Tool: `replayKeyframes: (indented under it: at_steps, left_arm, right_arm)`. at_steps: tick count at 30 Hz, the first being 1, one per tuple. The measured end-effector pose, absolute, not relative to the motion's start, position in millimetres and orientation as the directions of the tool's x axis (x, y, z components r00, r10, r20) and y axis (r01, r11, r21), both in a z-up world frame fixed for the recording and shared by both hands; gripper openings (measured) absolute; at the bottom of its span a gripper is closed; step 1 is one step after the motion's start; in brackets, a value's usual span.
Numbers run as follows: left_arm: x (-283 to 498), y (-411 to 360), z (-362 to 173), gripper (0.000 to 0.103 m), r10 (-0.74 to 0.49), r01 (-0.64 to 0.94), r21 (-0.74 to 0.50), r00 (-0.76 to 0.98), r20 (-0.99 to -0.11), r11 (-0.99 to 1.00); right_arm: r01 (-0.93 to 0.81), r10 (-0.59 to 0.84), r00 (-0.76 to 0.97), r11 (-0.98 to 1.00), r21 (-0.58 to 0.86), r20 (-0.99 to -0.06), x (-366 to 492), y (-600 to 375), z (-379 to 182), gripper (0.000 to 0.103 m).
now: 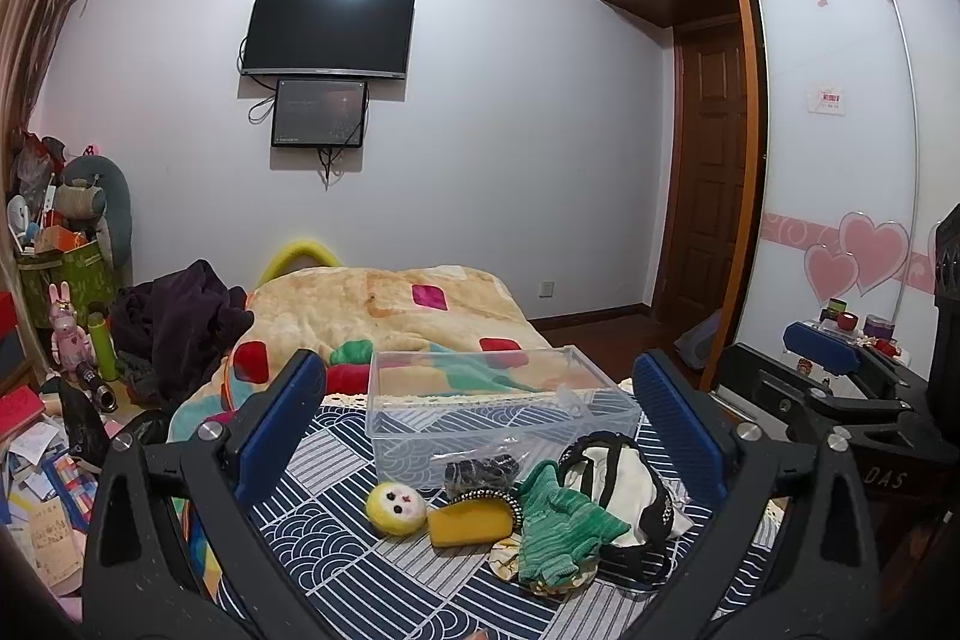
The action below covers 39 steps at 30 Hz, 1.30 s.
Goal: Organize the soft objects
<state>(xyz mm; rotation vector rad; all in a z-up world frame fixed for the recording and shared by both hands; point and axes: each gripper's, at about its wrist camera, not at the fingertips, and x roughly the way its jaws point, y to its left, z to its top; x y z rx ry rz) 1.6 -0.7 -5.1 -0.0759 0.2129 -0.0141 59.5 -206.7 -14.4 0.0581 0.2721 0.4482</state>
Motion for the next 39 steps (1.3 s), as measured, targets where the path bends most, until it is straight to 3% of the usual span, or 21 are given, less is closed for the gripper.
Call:
replayKeyframes:
  at_steps: [29,35,39]
  left_arm:
    - [4.4,-1.4,-7.7,0.103,-0.024,0.007,-0.079,0.975,-0.222,0.997]
    - [21.2,10.6,-21.5,0.103,-0.001,-0.028,-0.098,0.959,-0.282,0.995]
    - [40.4,27.7,-41.8,0.103,-0.034,-0.026,-0.162,0.934,-0.355,0.986]
  right_arm:
    - [-0.417,0.434,0.868,0.901,0.117,-0.241,58.1,-204.6,-13.2,0.103]
    - [-0.403,0.414,0.875,0.910,0.097,-0.250,63.4,-205.6,-19.5,0.103]
    - [-0.392,0.403,0.857,0.914,0.100,-0.322,81.9,-206.2,-35.7,0.103]
